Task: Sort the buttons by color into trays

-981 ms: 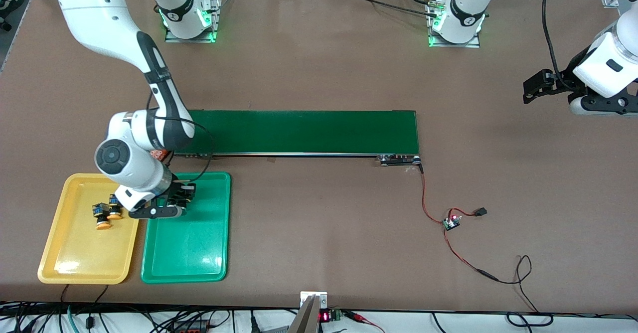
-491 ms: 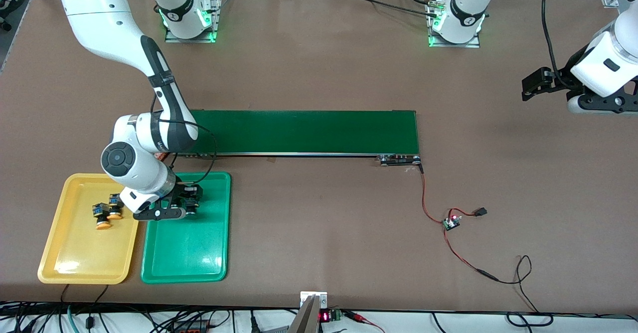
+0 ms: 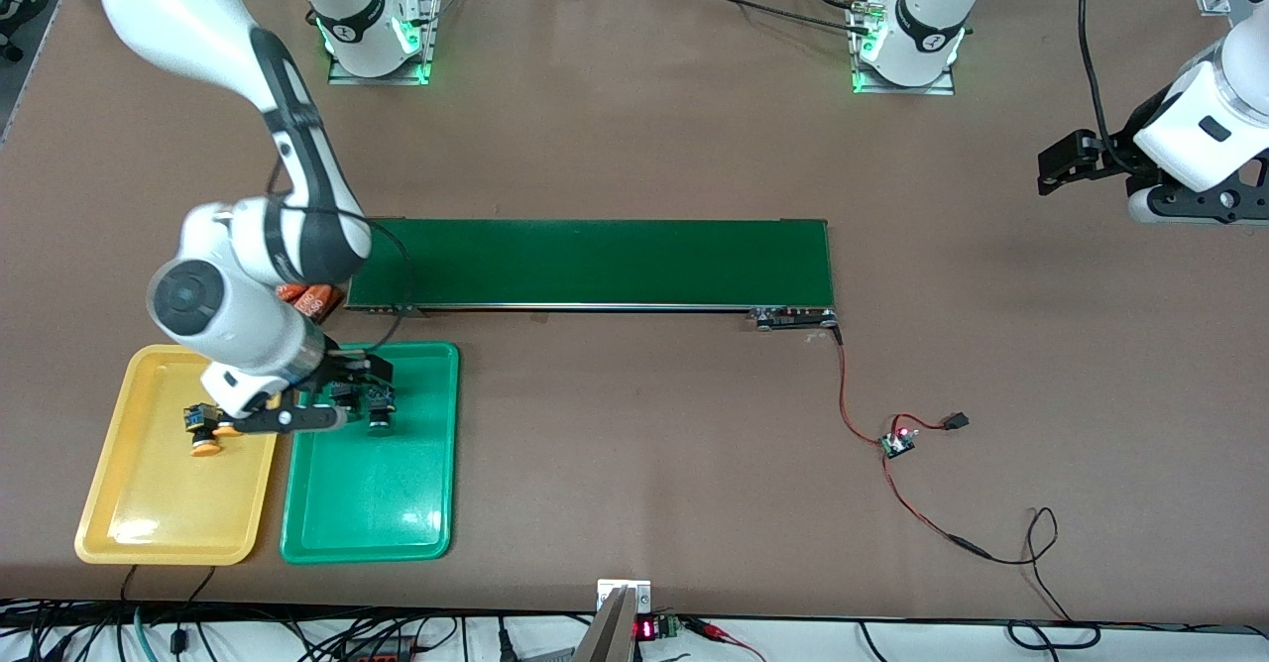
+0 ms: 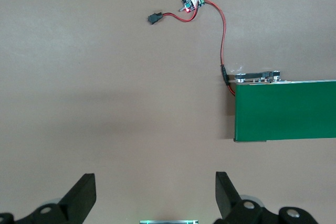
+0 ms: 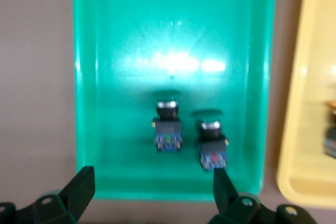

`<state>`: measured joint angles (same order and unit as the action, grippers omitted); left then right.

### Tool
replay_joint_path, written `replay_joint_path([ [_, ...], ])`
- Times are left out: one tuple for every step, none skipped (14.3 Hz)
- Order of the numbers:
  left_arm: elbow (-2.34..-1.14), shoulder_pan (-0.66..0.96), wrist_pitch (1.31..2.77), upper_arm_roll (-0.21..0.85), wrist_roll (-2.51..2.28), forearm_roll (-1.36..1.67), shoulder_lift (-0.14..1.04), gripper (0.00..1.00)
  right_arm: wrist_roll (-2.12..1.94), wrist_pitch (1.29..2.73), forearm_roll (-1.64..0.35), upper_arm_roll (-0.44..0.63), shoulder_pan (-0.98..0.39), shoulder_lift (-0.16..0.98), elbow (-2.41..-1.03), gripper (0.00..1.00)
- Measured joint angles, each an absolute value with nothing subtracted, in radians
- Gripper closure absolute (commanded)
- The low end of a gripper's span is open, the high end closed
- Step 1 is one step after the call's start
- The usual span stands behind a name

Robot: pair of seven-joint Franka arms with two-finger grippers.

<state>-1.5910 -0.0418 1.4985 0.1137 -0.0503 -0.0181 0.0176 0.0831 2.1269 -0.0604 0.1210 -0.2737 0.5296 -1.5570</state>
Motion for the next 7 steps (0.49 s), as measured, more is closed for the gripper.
replay_joint_path([
  [-1.591, -0.042, 1.498, 0.113, -0.05, -0.018, 0.017, 0.0, 0.083, 2.069, -0.058, 0.124, -0.268, 0.482, -1.556, 0.0],
  [-1.591, -0.042, 1.498, 0.113, -0.05, -0.018, 0.017, 0.0, 0.083, 2.012, -0.048, 0.125, -0.261, 0.435, -1.556, 0.0],
  [-1.59, -0.042, 1.494, 0.113, -0.05, -0.018, 0.016, 0.0, 0.083, 1.961, -0.03, 0.126, -0.252, 0.391, -1.556, 0.0],
  [-1.59, -0.042, 1.49, 0.111, -0.05, -0.018, 0.016, 0.0, 0.083, 1.912, -0.015, 0.127, -0.241, 0.346, -1.557, 0.0],
  [-1.59, -0.042, 1.487, 0.11, -0.05, -0.018, 0.016, 0.0, 0.08, 1.865, -0.004, 0.127, -0.226, 0.302, -1.558, 0.0],
  [-1.59, -0.042, 1.487, 0.109, -0.05, -0.018, 0.016, 0.0, 0.074, 1.814, 0.004, 0.127, -0.21, 0.259, -1.56, 0.0],
  [-1.59, -0.042, 1.487, 0.108, -0.05, -0.018, 0.016, 0.0, 0.063, 1.766, 0.012, 0.123, -0.194, 0.217, -1.565, 0.0],
])
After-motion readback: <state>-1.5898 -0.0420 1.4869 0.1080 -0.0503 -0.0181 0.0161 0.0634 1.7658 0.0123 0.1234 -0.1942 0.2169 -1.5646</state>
